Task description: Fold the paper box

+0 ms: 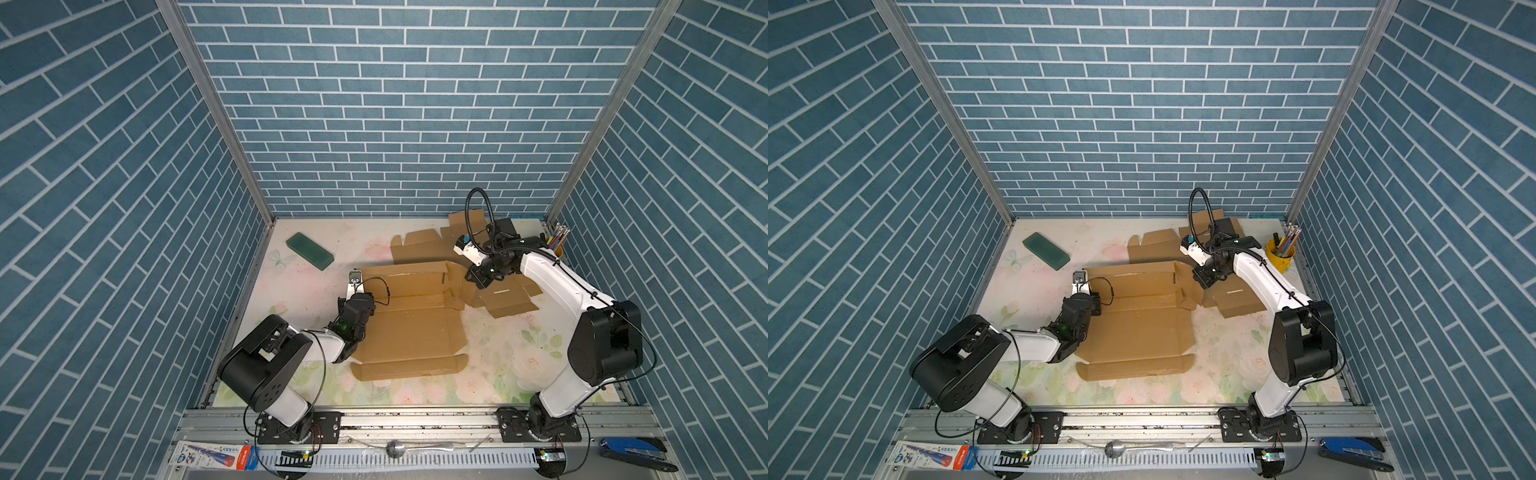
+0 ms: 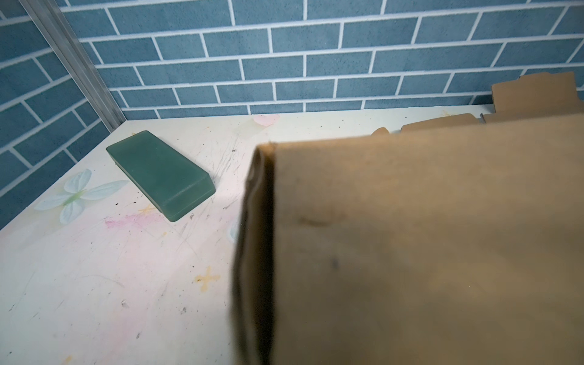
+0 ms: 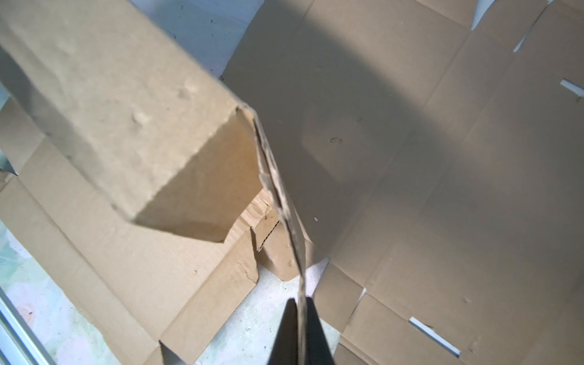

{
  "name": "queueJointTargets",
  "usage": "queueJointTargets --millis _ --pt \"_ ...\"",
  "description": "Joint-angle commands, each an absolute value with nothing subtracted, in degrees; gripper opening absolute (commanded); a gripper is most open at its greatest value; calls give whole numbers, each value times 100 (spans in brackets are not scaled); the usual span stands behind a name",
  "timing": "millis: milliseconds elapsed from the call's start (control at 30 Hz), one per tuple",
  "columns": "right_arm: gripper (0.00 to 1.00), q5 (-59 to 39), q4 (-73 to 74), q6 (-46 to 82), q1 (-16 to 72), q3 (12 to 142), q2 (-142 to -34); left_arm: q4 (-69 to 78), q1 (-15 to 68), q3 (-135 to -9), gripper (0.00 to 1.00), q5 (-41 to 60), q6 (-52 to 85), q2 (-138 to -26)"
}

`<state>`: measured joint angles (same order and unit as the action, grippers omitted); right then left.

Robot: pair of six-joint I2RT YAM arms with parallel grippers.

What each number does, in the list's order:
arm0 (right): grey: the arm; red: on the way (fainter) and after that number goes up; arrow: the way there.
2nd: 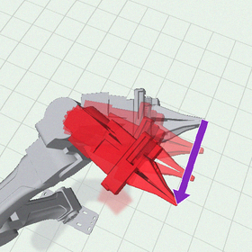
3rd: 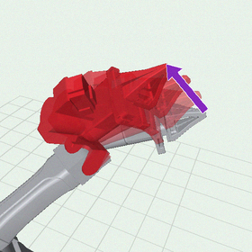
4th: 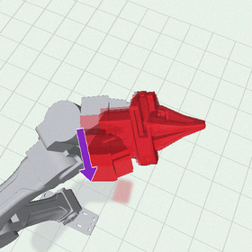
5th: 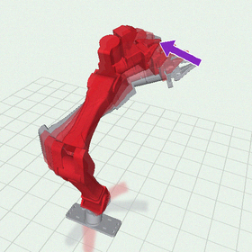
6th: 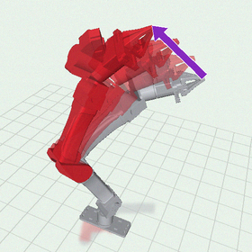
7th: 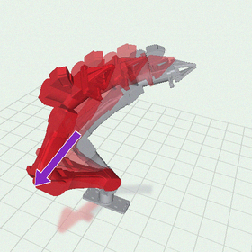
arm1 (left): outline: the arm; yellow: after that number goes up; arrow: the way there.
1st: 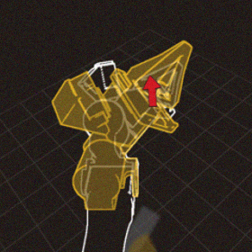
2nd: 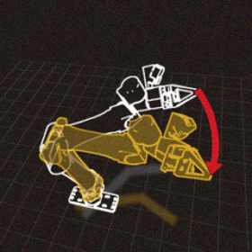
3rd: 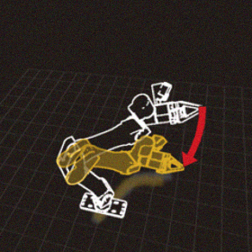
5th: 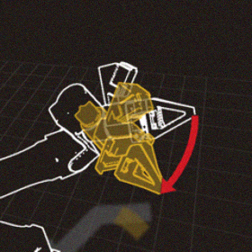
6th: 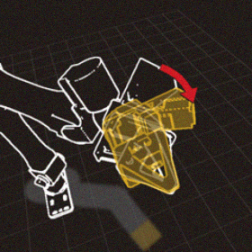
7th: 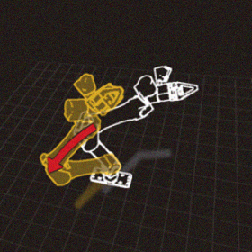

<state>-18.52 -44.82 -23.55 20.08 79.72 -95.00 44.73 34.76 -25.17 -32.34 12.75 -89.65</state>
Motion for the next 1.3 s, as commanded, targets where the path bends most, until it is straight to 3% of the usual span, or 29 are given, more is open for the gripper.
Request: queueJointTargets --millis 0,267,567,767,900,1133,1267 --pt "1 -1922 -4567 -2297 2202 8108 -9205 3993 3457 -2575 0 -3181 1293 -8899" --pt "0 -1476 -4520 -1697 2851 8057 -8987 4103 3454 -2508 0 -3183 1301 -8907" --pt "0 -1071 -4605 71 3244 8498 -9236 4199 3454 -2444 0 -3136 1267 -8911" --pt "0 -540 -4594 -138 3252 8269 -9202 3880 3360 -2473 5 -3130 1303 -8713" --pt "0 119 -4554 -429 3239 8200 -9269 3283 3112 -2570 14 -2904 1512 -8341" --pt "0 304 -4320 -378 3226 8115 -9350 2468 3061 -2582 44 -2905 1704 -7580" --pt "0 333 -4155 -295 3219 7975 -9285 1695 3015 -2550 54 -2949 1924 -6873"
